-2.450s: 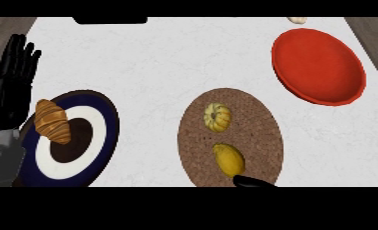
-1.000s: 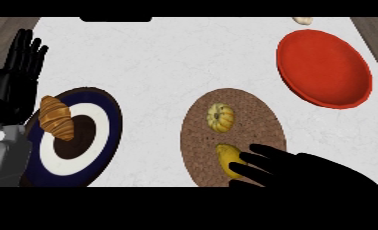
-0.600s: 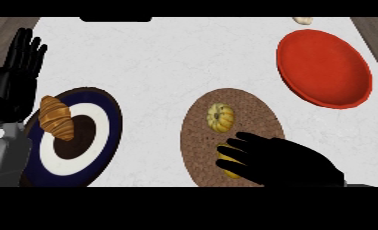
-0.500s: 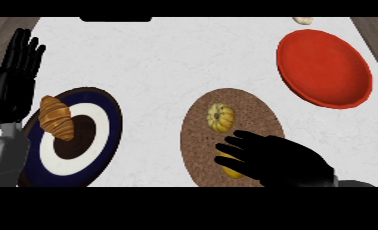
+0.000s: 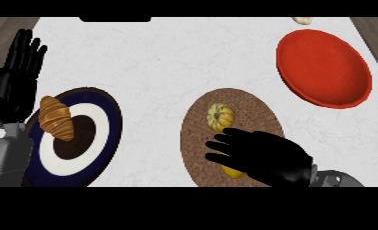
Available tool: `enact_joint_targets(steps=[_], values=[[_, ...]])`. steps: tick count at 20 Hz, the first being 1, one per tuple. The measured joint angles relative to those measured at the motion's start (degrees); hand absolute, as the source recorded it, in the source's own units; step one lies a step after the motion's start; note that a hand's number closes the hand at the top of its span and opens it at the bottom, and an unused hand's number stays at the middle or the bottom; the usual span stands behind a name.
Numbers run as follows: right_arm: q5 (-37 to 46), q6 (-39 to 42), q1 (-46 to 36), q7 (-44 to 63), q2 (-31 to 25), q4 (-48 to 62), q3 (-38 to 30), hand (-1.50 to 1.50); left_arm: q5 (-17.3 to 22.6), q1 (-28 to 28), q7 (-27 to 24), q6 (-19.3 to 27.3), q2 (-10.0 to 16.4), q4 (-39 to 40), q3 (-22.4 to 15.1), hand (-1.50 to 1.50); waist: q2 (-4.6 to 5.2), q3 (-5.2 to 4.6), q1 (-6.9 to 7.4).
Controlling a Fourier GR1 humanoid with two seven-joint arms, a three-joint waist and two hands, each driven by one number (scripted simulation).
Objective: Pick the lemon from the placemat and place it in the bowl
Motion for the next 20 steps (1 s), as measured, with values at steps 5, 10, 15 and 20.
enact_joint_targets(steps=[5,10,15,20], values=[[3.9,-0.9,0.3,-3.4,0.9,2.9,-0.4,-1.5,-0.4,-0.2,-0.8,-1.1,-0.4,1.3,1.2,0.0,-0.01,-0.01,-0.03],[7.9,-2.3,0.6,-5.3,3.0,6.5,-0.5,-1.5,-1.1,-0.1,0.7,-1.2,-1.0,-0.4,1.5,0.0,-0.02,0.0,0.0],[11.7,-2.9,0.2,-5.3,6.9,10.4,0.7,-1.5,-1.5,-0.8,1.4,-1.5,-1.2,-0.5,2.2,0.0,-0.02,0.0,0.02],[14.8,-4.0,1.1,-5.3,8.9,12.7,0.4,-1.5,-1.8,0.7,1.6,-2.2,-1.9,-2.0,2.6,0.0,-0.15,-0.03,0.04]])
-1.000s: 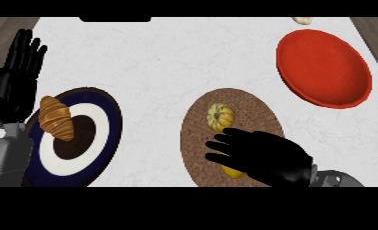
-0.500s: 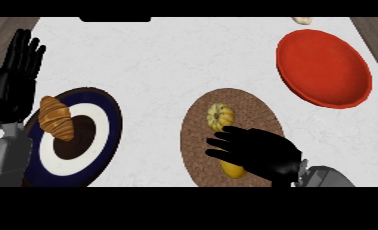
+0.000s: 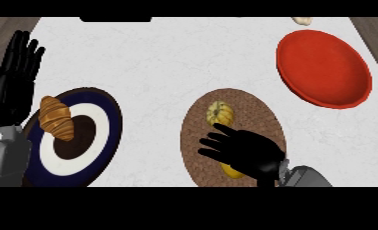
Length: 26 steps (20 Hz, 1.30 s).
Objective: Pick the lemon from the placemat and place it in the bowl
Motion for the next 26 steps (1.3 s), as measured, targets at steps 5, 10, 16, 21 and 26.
enact_joint_targets(steps=[5,10,16,21,26], values=[[2.6,-1.1,-1.5,-0.8,1.8,3.7,-1.3,-1.5,-0.3,0.6,0.4,-0.6,0.2,-1.0,0.9,0.0,-0.14,-0.03,0.05],[4.3,-7.4,-1.9,-5.4,3.3,7.3,-2.0,1.5,-1.2,0.4,0.0,-0.4,-1.0,-0.4,0.5,0.0,-0.36,-0.15,0.01],[5.6,-11.2,-2.4,-10.1,4.5,9.3,-3.9,1.5,-1.9,0.2,1.5,-0.2,-1.7,-2.1,0.4,0.0,-0.44,-0.19,0.02],[2.8,-13.8,1.8,-9.4,-4.3,10.6,-17.0,1.5,-2.0,1.1,0.3,0.2,-1.2,-1.4,2.0,0.0,-0.36,-0.03,-2.68],[-1.0,-14.9,4.7,-4.5,-15.0,19.5,-35.3,1.5,-1.7,2.5,0.1,1.0,-0.7,-1.6,3.9,0.0,0.37,0.34,-6.4]])
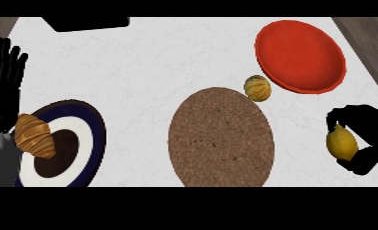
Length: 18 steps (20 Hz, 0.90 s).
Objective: Pick the lemon from the placemat and place it in the bowl
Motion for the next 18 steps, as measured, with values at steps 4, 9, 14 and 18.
enact_joint_targets(steps=[4,9,14,18], values=[[-4.4,-1.5,0.3,-0.3,-8.5,9.1,-13.3,1.5,0.5,0.6,-0.3,-0.5,-0.1,-0.4,0.2,0.0,0.31,0.16,1.03],[-9.0,-5.0,-0.8,-4.6,-18.8,21.3,-26.1,1.5,0.6,0.4,-0.6,-1.2,-0.7,-0.7,-0.9,0.0,0.44,0.21,3.44],[-14.1,-5.2,-2.4,-15.5,-27.9,32.9,-34.2,1.5,0.4,-1.2,0.4,-1.6,-0.8,-0.4,-2.1,0.0,0.29,0.14,5.16],[-17.4,-4.6,-5.0,-23.6,-33.3,39.5,-38.0,1.5,0.3,-2.1,0.2,-1.8,-1.2,0.3,-2.7,0.0,0.2,0.02,6.12]])
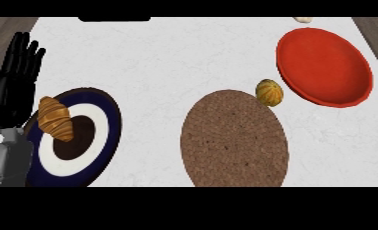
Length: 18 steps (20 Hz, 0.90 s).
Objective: Pick the lemon from the placemat and place it in the bowl
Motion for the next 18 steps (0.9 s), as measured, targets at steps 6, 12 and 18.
enact_joint_targets(steps=[6,12,18], values=[[-5.3,5.1,-6.3,-2.2,-4.7,5.4,-1.9,1.5,-0.1,-1.2,0.0,-0.5,0.3,1.1,-0.2,0.0,-0.13,-0.17,0.87],[-9.2,13.1,-14.0,2.9,-6.6,4.8,0.8,1.5,-0.6,-1.8,0.1,-0.2,0.0,1.2,-0.6,0.0,-0.23,-0.32,1.5],[-10.8,17.3,-23.2,11.3,-2.1,0.6,6.8,1.5,-1.3,-2.4,0.1,0.3,-0.8,1.5,-1.4,0.0,-0.22,-0.39,1.85]])
